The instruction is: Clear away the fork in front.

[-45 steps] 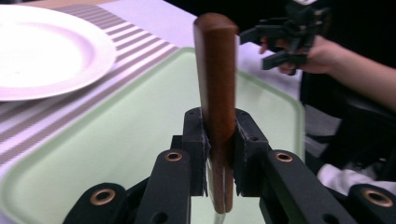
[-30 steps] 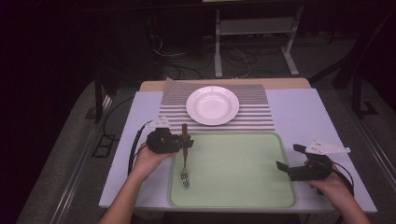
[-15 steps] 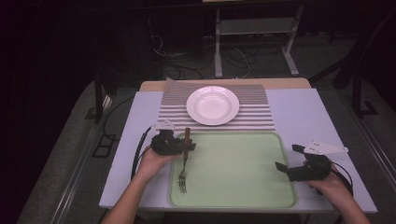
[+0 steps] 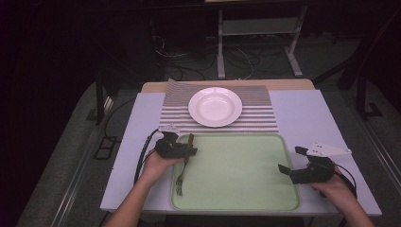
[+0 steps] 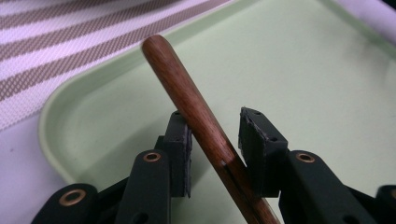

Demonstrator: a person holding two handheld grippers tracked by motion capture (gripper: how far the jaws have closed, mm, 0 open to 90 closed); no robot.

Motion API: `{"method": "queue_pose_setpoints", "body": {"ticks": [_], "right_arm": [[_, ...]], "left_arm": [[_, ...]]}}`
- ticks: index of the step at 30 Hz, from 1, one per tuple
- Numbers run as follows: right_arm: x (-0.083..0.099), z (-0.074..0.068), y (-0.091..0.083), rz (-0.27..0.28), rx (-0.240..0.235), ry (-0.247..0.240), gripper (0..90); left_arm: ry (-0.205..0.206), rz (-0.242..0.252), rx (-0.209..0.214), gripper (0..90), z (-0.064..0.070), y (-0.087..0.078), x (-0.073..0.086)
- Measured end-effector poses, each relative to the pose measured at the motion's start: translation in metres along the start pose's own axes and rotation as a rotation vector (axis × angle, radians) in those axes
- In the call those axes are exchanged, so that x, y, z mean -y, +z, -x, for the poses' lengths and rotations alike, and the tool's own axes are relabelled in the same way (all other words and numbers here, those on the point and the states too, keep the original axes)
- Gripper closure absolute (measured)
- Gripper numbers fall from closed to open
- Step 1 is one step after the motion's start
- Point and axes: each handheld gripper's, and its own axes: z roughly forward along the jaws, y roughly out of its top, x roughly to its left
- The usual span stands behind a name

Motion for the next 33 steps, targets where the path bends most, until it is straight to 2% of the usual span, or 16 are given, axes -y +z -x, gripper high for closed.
{"method": "queue_pose_setpoints", "body": {"ticks": [9,14,20,23,29,33], "right_arm": [[0.000,0.000,0.000,-0.001,0.001,-0.004,3.8],[0.000,0.000,0.000,-0.002,0.001,-0.003,3.8],[0.000,0.000,0.001,-0.003,0.001,-0.008,3.8],[0.000,-0.001,0.001,-0.007,0.005,-0.014,3.8],[0.000,-0.001,0.000,-0.005,0.007,-0.018,3.8],[0.000,0.000,-0.001,-0.002,0.010,-0.015,3.8]], "left_arm": [[-0.013,-0.028,-0.016,64.0,-0.003,0.003,0.002],[-0.009,-0.021,-0.022,63.5,-0.003,0.002,0.002],[0.011,0.012,-0.032,62.8,-0.001,-0.004,0.001],[0.024,0.031,-0.029,69.9,0.001,-0.008,-0.001],[0.085,0.046,-0.015,89.5,0.014,-0.011,-0.007],[0.122,0.026,-0.002,89.7,0.024,-0.007,-0.012]]}}
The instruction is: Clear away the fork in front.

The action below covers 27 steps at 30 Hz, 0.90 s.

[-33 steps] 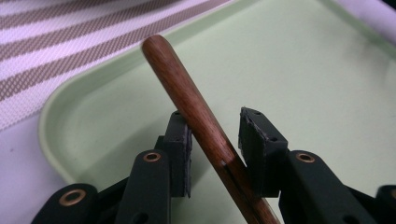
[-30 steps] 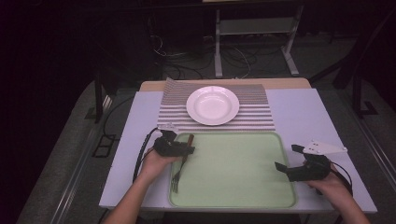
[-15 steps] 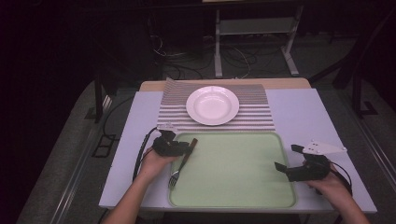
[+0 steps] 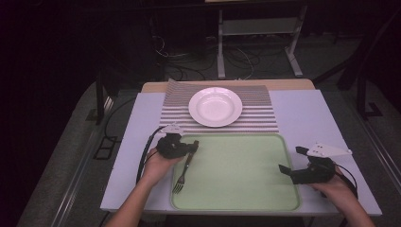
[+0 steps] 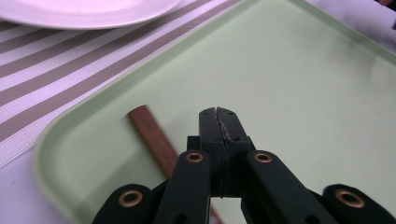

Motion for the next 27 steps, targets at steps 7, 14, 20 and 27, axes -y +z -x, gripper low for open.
{"method": "queue_pose_setpoints", "body": {"ticks": [7,14,20,27], "right_arm": [[0.000,0.001,-0.002,0.005,0.009,0.006,3.9],[0.002,0.001,-0.004,0.008,0.013,0.010,3.9],[0.003,0.003,-0.005,0.006,0.014,0.013,3.9],[0.002,0.001,-0.003,0.002,0.010,0.009,3.9]], "left_arm": [[0.039,-0.072,0.001,89.7,0.005,0.023,-0.006],[0.058,-0.146,-0.044,89.7,-0.002,0.038,-0.005],[0.034,-0.142,-0.086,89.7,-0.010,0.032,-0.001],[0.014,-0.131,-0.120,89.6,-0.019,0.024,0.003]]}}
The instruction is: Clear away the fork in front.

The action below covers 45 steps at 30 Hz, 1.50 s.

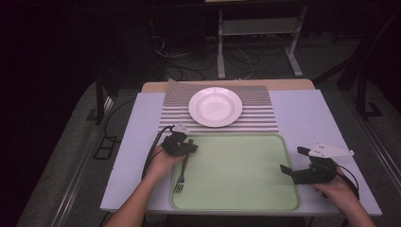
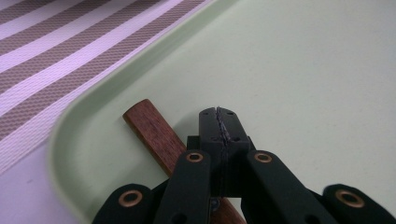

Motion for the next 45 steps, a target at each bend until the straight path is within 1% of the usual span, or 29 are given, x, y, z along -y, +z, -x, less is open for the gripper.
{"method": "queue_pose_setpoints", "body": {"ticks": [7,13,17,19,21,23,29,31,32,35,36,37,41,42,43,45], "right_arm": [[0.000,0.001,0.000,0.001,0.000,0.000,3.9],[0.000,0.001,-0.001,0.002,-0.001,0.001,3.9],[0.000,0.001,0.000,0.002,-0.002,-0.001,3.9],[0.000,0.001,0.000,0.002,-0.002,0.000,3.9],[0.000,0.001,0.000,0.002,-0.002,0.000,3.9],[0.000,0.001,0.000,0.001,-0.002,0.003,4.0],[0.000,0.001,-0.001,0.001,-0.002,0.002,4.0],[0.000,0.001,-0.001,0.003,-0.002,0.002,4.0],[0.000,0.001,-0.001,0.002,-0.002,0.002,4.0],[0.000,0.002,-0.001,0.003,-0.002,0.002,4.0],[0.000,0.002,-0.001,0.003,-0.002,0.002,4.0],[0.000,0.002,-0.001,0.004,-0.002,0.002,4.0],[0.001,0.002,-0.001,0.004,-0.003,0.003,4.0],[0.001,0.002,-0.001,0.003,-0.004,0.003,4.0],[0.001,0.002,-0.002,0.004,-0.004,0.002,4.0],[0.000,0.002,-0.002,0.005,-0.005,0.003,4.0]], "left_arm": [[-0.030,0.005,-0.027,89.6,-0.011,-0.009,0.007],[-0.041,0.021,-0.026,89.6,-0.015,-0.014,0.009],[-0.031,0.015,-0.024,88.2,-0.014,-0.012,0.008],[-0.023,0.023,-0.013,85.4,-0.013,-0.012,0.008],[-0.018,0.045,-0.002,83.2,-0.011,-0.015,0.007],[-0.008,0.068,0.012,79.6,-0.009,-0.018,0.006],[0.017,0.108,0.031,69.3,-0.003,-0.026,0.005],[0.028,0.112,0.029,64.2,-0.001,-0.028,0.005],[0.032,0.122,0.027,62.4,0.000,-0.029,0.005],[0.045,0.144,0.034,53.4,0.002,-0.035,0.005],[0.052,0.158,0.040,50.3,0.004,-0.038,0.006],[0.056,0.166,0.043,45.2,0.004,-0.040,0.006],[0.067,0.199,0.069,32.7,0.010,-0.053,0.011],[0.073,0.217,0.070,29.4,0.012,-0.057,0.012],[0.068,0.231,0.069,24.9,0.013,-0.060,0.014],[0.066,0.254,0.065,20.1,0.015,-0.065,0.016]]}}
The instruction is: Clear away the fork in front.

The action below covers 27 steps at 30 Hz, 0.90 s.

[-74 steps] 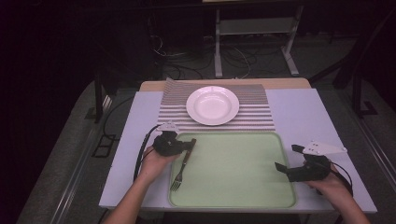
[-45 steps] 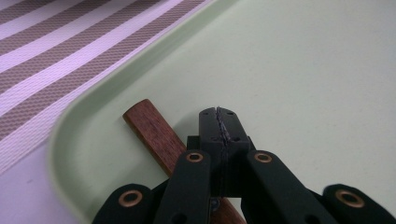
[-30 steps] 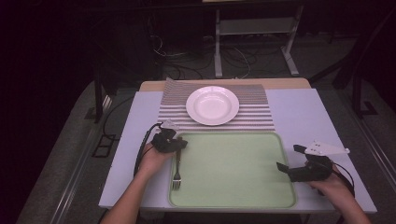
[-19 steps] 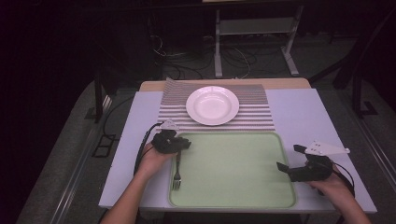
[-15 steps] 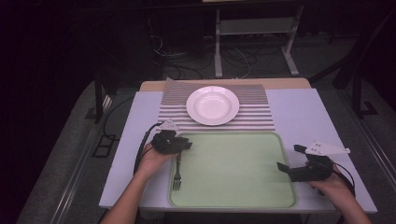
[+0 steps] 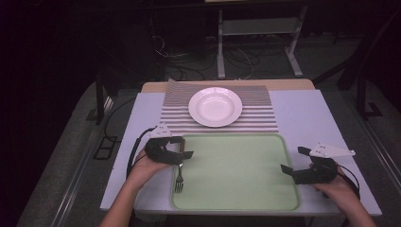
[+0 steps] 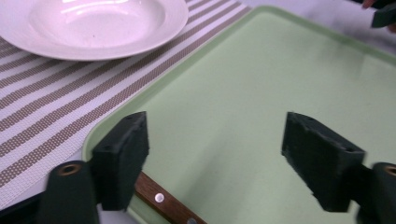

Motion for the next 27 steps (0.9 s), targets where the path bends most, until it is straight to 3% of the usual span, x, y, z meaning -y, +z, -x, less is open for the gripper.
{"method": "queue_pose_setpoints", "body": {"ticks": [3,12,27], "right_arm": [[0.000,0.000,0.000,0.001,-0.002,-0.003,4.0],[0.000,0.000,0.000,0.000,-0.002,-0.002,4.0],[0.000,0.000,0.000,0.004,-0.006,-0.009,4.0]], "left_arm": [[-0.010,0.028,-0.006,13.8,0.001,-0.008,0.004],[-0.005,0.033,-0.011,0.0,0.006,-0.021,0.017],[0.008,0.031,-0.016,0.0,0.007,-0.023,0.022]]}}
